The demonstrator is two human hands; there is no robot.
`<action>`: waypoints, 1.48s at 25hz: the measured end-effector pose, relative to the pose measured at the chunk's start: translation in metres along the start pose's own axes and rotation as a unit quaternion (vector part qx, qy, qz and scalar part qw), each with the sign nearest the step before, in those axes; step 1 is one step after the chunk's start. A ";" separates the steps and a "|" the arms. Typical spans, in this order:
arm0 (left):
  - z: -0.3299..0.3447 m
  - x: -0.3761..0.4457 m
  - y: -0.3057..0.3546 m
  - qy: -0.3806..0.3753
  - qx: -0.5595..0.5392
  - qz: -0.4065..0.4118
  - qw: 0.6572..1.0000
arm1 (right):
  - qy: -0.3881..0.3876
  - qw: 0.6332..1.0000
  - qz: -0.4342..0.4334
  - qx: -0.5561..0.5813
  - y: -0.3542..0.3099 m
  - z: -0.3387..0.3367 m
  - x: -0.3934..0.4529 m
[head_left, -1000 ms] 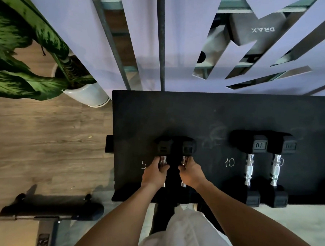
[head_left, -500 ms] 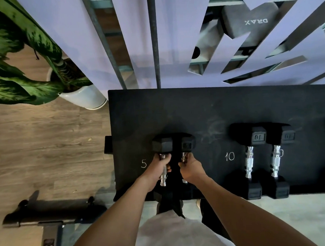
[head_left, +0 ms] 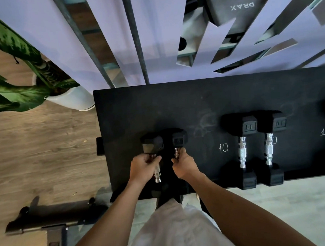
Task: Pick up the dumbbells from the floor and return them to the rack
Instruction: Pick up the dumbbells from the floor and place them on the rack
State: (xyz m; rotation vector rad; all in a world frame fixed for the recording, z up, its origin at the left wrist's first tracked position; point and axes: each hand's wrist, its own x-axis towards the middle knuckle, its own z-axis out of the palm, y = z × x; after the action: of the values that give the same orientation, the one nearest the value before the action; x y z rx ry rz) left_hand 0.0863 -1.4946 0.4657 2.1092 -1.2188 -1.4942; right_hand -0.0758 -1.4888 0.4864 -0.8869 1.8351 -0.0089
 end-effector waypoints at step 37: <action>0.006 -0.040 0.063 -0.171 0.320 -0.089 0.927 | -0.009 0.997 -0.067 -0.047 0.045 -0.062 -0.048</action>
State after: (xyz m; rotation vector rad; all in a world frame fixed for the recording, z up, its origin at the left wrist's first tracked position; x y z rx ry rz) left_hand 0.0473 -1.5005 0.5295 2.4725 -1.9004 -1.7740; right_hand -0.1430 -1.4523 0.5346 -1.0714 1.7689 0.0020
